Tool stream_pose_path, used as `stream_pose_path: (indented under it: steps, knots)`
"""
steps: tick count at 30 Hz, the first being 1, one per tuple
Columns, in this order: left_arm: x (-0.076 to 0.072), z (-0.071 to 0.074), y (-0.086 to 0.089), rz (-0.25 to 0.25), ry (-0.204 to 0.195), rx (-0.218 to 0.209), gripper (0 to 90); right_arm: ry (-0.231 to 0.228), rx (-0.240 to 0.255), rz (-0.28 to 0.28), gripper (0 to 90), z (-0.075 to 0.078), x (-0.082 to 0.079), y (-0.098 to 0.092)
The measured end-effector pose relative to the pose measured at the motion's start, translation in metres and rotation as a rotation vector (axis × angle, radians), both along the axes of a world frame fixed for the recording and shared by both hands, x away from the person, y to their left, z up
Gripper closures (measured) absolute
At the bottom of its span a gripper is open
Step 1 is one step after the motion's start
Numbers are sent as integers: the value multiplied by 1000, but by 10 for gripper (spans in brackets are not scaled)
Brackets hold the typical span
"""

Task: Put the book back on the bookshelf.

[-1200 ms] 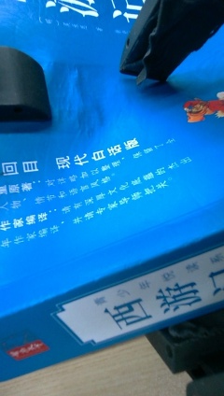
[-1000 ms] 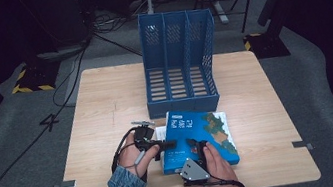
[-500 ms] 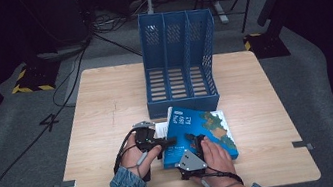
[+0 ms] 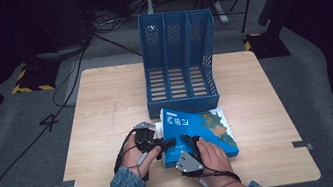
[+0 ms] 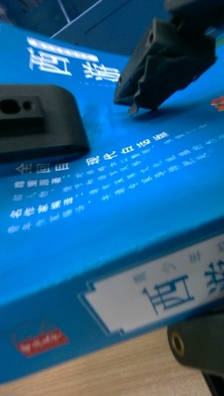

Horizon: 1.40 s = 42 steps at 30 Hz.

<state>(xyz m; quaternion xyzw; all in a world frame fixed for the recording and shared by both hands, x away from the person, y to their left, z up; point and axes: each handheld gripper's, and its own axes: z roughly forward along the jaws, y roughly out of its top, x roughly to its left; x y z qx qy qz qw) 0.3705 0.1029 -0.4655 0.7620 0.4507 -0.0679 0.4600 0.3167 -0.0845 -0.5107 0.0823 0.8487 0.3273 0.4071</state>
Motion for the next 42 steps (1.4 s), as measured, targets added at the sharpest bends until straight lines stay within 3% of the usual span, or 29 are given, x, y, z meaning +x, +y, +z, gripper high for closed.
stream_pose_path:
  steps: [3, 4, 7, 8, 10, 12, 14, 15, 17, 20, 23, 24, 25, 26, 31, 32, 33, 34, 36, 42]
  knots:
    - [-1, 0, 1, -1, -12, 14, 654, -4, -57, 11, 239, 4, 1, 3]
    - [-1, 0, 2, 3, -20, 17, 625, -6, -96, 11, 262, 5, 1, 6]
    - [-3, 0, 5, 12, -41, 64, 572, -16, -161, 34, 377, 8, 0, 10]
    - [-3, 0, 8, 12, -49, 59, 560, -23, -184, 44, 404, 9, 0, 11]
    - [-2, 0, 14, 10, -54, 10, 504, -29, -201, 45, 449, 13, 0, 12]
    - [-2, 1, 17, 7, -70, 1, 469, -36, -216, 55, 471, 16, 0, 12]
    - [-2, 7, 24, 5, -128, 2, 434, -43, -220, 59, 516, 22, 3, 13]
    - [-2, 9, 27, 9, -152, -18, 435, -37, -223, 60, 576, 25, 4, 12]
    - [-2, 14, 35, 28, -170, -50, 426, -16, -213, 47, 585, 30, 8, 13]
    - [1, 15, 48, 79, -206, -44, 419, 31, -220, 45, 596, 39, 13, 15]
    - [4, 10, 62, 137, -247, 30, 425, 47, -207, 39, 597, 47, 19, 14]
    - [4, 10, 62, 137, -247, 30, 430, 64, -203, 48, 598, 49, 20, 14]
    - [5, 4, 67, 163, -249, 108, 432, 63, -191, 39, 599, 51, 21, 13]
    - [5, 4, 67, 163, -249, 108, 432, 63, -191, 39, 599, 51, 21, 13]
    - [10, -14, 81, 171, -307, 358, 386, 100, -152, 44, 607, 65, 27, 7]
    - [10, -14, 81, 171, -307, 358, 377, 100, -152, 44, 607, 65, 27, 7]
    - [11, -17, 86, 169, -299, 407, 366, 119, -130, 36, 609, 70, 29, 5]
    - [11, -17, 86, 169, -299, 407, 356, 119, -130, 36, 609, 70, 29, 5]
    - [12, -21, 92, 180, -293, 459, 353, 124, -101, 21, 610, 75, 31, 2]
    - [11, -35, 108, 194, -283, 486, 341, 178, -48, 18, 612, 91, 38, -8]
